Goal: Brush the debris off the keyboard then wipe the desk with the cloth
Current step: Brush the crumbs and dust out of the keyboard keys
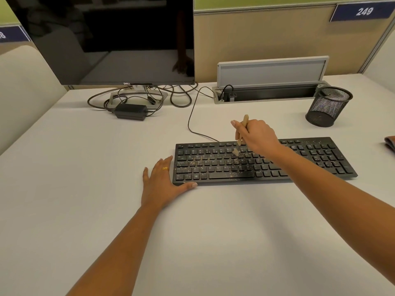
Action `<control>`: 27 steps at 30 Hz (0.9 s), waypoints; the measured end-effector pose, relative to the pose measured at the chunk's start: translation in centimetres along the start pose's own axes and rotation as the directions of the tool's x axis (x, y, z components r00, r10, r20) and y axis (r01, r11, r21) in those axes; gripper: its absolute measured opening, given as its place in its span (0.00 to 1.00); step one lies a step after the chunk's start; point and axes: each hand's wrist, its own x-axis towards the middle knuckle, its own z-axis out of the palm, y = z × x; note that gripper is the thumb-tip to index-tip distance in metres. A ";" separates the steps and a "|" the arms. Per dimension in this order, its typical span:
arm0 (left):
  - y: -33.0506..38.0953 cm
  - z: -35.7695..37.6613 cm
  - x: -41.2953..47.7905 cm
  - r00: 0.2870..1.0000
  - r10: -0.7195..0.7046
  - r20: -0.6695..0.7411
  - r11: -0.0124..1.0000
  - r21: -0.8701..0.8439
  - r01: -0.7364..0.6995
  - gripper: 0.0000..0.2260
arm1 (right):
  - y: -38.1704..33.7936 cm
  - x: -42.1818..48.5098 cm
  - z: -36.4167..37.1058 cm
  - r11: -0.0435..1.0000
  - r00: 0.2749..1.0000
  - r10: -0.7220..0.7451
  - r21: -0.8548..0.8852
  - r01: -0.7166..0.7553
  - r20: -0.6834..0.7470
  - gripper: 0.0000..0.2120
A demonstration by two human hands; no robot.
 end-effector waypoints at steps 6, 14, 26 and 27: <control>0.0 0.1 0.1 1.000 -0.004 0.003 1.000 0.008 0.004 0.48 | 0.9 -0.1 -0.2 0.991 0.978 -0.073 0.128 0.048 0.195 0.16; 0.0 0.1 0.1 1.000 0.005 -0.001 1.000 0.017 -0.005 0.48 | 2.0 0.4 -3.0 0.985 0.949 -0.043 -0.143 0.091 0.313 0.17; -0.1 0.1 0.0 1.000 0.008 -0.009 1.000 -0.001 -0.008 0.48 | 1.4 -0.5 -1.8 0.992 0.992 -0.039 -0.115 0.052 0.116 0.21; -0.1 0.1 0.0 1.000 0.009 -0.010 1.000 -0.004 -0.009 0.48 | 1.3 -0.4 -1.9 0.994 0.994 -0.036 -0.102 0.047 0.105 0.22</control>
